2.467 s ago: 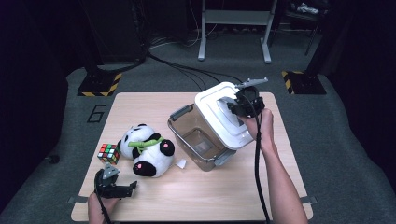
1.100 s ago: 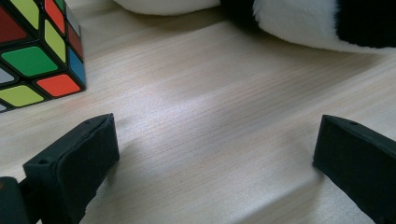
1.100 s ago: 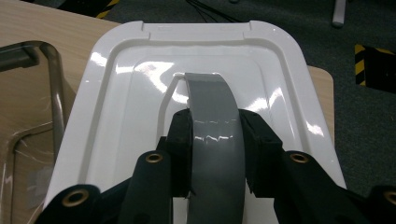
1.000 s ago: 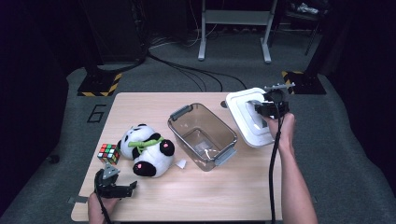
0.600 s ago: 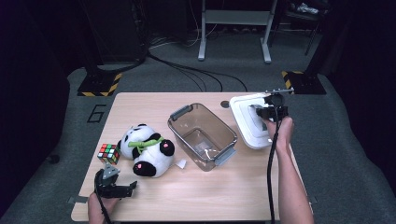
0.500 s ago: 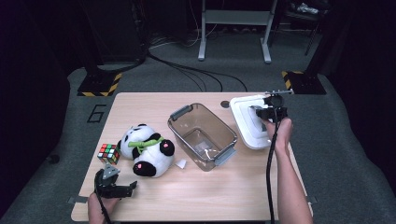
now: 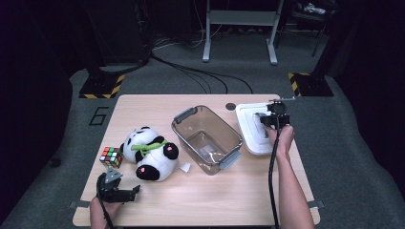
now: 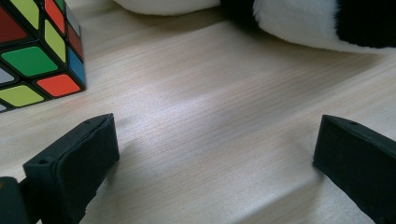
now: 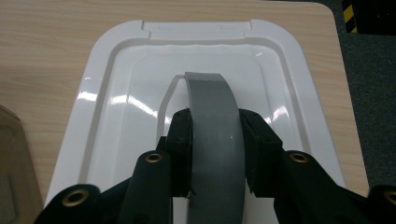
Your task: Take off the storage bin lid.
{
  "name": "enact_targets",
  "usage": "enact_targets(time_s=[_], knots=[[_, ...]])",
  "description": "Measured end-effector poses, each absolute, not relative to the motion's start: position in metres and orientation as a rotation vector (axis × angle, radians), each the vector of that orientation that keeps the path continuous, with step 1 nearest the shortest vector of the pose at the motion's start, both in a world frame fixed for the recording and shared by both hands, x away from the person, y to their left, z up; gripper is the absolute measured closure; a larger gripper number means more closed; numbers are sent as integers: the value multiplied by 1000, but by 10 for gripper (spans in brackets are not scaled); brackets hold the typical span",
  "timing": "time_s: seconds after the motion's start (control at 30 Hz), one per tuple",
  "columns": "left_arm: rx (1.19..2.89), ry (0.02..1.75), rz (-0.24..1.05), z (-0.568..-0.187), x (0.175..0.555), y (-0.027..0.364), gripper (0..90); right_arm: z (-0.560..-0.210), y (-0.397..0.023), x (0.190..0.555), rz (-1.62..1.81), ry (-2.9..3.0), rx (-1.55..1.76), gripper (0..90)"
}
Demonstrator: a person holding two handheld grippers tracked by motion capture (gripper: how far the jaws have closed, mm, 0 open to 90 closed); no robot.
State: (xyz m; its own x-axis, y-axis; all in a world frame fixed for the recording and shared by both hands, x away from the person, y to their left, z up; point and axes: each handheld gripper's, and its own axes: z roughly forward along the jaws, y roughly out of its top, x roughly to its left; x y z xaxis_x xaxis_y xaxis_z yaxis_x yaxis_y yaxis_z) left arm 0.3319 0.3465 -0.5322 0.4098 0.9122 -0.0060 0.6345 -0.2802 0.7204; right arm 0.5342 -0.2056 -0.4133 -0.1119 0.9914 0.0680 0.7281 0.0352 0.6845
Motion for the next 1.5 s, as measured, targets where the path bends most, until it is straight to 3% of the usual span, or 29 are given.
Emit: enact_targets(time_s=[1.27,1.33,1.5], knots=[[2016,1308,550,-532,332,346,0,-480,-191,544,727,1895,1797,656],[2019,1310,550,-532,332,346,0,-480,-192,543,739,1900,1808,621],[2017,1308,550,-532,332,346,0,-474,-194,535,752,1918,1777,398]])
